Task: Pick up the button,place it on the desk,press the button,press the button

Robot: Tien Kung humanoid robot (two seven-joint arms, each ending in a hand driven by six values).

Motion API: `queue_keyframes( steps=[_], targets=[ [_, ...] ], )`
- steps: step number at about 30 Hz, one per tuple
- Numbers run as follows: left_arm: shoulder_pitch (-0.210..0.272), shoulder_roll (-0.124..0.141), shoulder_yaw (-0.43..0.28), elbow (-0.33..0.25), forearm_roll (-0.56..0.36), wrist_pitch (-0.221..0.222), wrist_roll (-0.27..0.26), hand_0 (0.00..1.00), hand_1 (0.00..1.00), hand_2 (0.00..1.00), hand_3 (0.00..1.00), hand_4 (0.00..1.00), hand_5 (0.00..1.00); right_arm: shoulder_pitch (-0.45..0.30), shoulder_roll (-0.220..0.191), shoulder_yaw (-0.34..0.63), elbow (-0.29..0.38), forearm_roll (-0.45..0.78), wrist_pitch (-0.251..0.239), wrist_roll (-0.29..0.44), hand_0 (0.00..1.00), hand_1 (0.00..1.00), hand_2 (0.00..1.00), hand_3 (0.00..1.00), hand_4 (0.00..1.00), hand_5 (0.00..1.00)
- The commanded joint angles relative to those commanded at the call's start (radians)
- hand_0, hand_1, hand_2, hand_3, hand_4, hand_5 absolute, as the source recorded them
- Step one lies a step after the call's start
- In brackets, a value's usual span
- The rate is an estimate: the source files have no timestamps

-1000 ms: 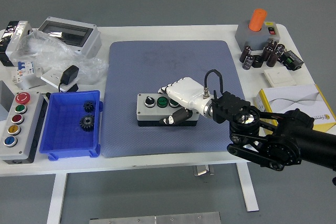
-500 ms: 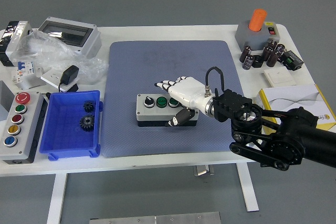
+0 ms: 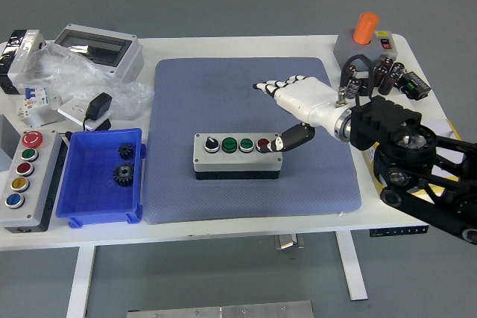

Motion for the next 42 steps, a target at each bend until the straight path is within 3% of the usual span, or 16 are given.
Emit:
queue_keyframes(
  steps=[5, 6, 11, 12, 14, 17, 18, 23, 24, 32, 41, 42],
  targets=[
    [-0.001, 0.000, -0.008, 0.000, 0.004, 0.000, 0.004, 0.596, 0.579, 0.554, 0.558, 0.094, 0.002, 0.018, -0.037, 0.061, 0.018, 0.132, 0.132, -0.122, 0.951, 0.897, 0.998, 0.998, 0.959, 0.564],
    [-0.001, 0.000, -0.008, -0.001, 0.003, 0.000, 0.004, 0.596, 0.580, 0.557, 0.561, 0.101, 0.002, 0.024, -0.041, 0.061, 0.018, 0.151, 0.151, -0.132, 0.777, 0.716, 0.740, 0.998, 0.696, 0.395],
    [-0.002, 0.002, -0.013, -0.001, 0.007, 0.001, 0.011, 0.596, 0.580, 0.557, 0.561, 0.101, 0.002, 0.058, -0.063, 0.054, 0.018, 0.275, 0.259, -0.132, 0.777, 0.716, 0.740, 0.998, 0.696, 0.395],
    [-0.001, 0.002, -0.016, -0.001, 0.010, 0.001, 0.013, 0.600, 0.582, 0.559, 0.561, 0.113, 0.002, 0.064, -0.065, 0.051, 0.018, 0.297, 0.273, -0.132, 0.693, 0.633, 0.612, 0.998, 0.500, 0.270],
    [-0.001, 0.002, -0.027, 0.000, 0.019, 0.002, 0.020, 0.600, 0.582, 0.559, 0.561, 0.113, 0.002, 0.076, -0.065, 0.043, 0.018, 0.343, 0.289, -0.132, 0.693, 0.633, 0.612, 0.998, 0.500, 0.270],
    [-0.001, 0.003, -0.039, 0.000, 0.030, 0.003, 0.029, 0.600, 0.582, 0.559, 0.561, 0.113, 0.002, 0.090, -0.053, 0.025, 0.018, 0.410, 0.285, -0.132, 0.693, 0.633, 0.612, 0.998, 0.500, 0.270],
    [-0.002, 0.003, -0.043, 0.000, 0.033, 0.003, 0.031, 0.599, 0.583, 0.559, 0.558, 0.102, 0.002, 0.094, -0.046, 0.016, 0.018, 0.431, 0.279, -0.132, 0.637, 0.601, 0.485, 0.998, 0.407, 0.217],
    [-0.005, 0.003, -0.048, -0.001, 0.038, 0.001, 0.036, 0.599, 0.583, 0.559, 0.558, 0.102, 0.002, 0.107, -0.006, -0.037, 0.018, 0.475, 0.252, -0.132, 0.637, 0.601, 0.485, 0.998, 0.407, 0.217],
    [-0.005, 0.003, -0.048, -0.001, 0.039, 0.001, 0.036, 0.598, 0.583, 0.559, 0.558, 0.097, 0.002, 0.108, -0.001, -0.043, 0.018, 0.475, 0.249, -0.132, 0.552, 0.542, 0.341, 0.998, 0.259, 0.104],
    [-0.006, 0.004, -0.054, -0.001, 0.042, -0.003, 0.036, 0.599, 0.583, 0.560, 0.558, 0.093, 0.002, 0.106, 0.042, -0.095, 0.018, 0.446, 0.229, -0.132, 0.548, 0.537, 0.335, 0.998, 0.252, 0.101],
    [-0.008, 0.004, -0.055, -0.001, 0.043, -0.007, 0.032, 0.600, 0.583, 0.561, 0.559, 0.096, 0.002, 0.101, 0.056, -0.113, 0.005, 0.432, 0.219, -0.132, 0.553, 0.533, 0.325, 0.998, 0.236, 0.085],
    [-0.008, 0.004, -0.055, -0.001, 0.043, -0.008, 0.031, 0.601, 0.583, 0.562, 0.559, 0.097, 0.002, 0.100, 0.058, -0.114, -0.004, 0.430, 0.217, -0.132, 0.560, 0.525, 0.323, 0.998, 0.213, 0.045]
  ],
)
